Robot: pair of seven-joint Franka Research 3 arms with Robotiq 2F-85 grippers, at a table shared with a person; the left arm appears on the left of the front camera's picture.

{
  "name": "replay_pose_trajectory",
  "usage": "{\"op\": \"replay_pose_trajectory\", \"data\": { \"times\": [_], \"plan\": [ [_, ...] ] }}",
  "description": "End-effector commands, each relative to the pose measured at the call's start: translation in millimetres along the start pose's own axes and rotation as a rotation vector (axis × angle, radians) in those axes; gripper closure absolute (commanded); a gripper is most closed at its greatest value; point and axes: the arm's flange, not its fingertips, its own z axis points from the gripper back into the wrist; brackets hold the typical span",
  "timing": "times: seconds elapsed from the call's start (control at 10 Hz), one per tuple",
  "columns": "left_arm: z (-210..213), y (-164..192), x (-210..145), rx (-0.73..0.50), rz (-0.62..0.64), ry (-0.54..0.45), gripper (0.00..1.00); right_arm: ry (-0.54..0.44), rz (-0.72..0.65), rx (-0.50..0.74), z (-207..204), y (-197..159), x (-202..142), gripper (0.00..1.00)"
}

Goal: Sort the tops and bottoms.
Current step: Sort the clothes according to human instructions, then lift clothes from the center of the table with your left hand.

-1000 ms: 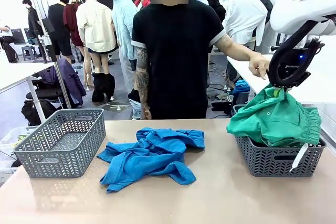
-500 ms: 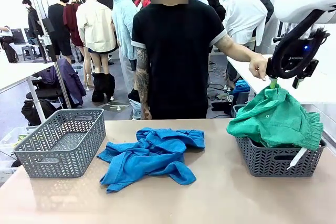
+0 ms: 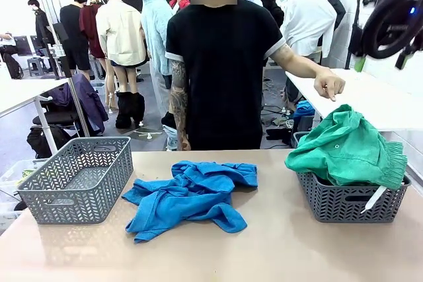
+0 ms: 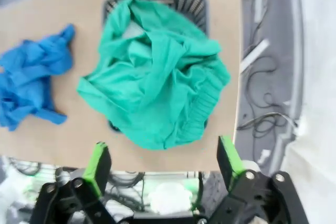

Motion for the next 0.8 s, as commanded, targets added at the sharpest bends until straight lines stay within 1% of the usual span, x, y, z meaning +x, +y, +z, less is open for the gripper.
{"op": "replay_pose_trajectory", "data": {
  "times": [0.0,0.1,0.7],
  "plan": [
    [0.2,0.8,1.1,-0.01,-0.002,-0.002,0.0,0.001,0.049,-0.028,22.7,14.1,7.8,0.0],
    [0.2,0.8,1.1,-0.01,-0.002,-0.002,0.0,0.0,0.0,0.0,0.0,0.0,0.0,0.0],
    [0.2,0.8,1.1,-0.01,-0.002,-0.002,0.0,0.0,0.0,0.0,0.0,0.0,0.0,0.0]
  ]
}}
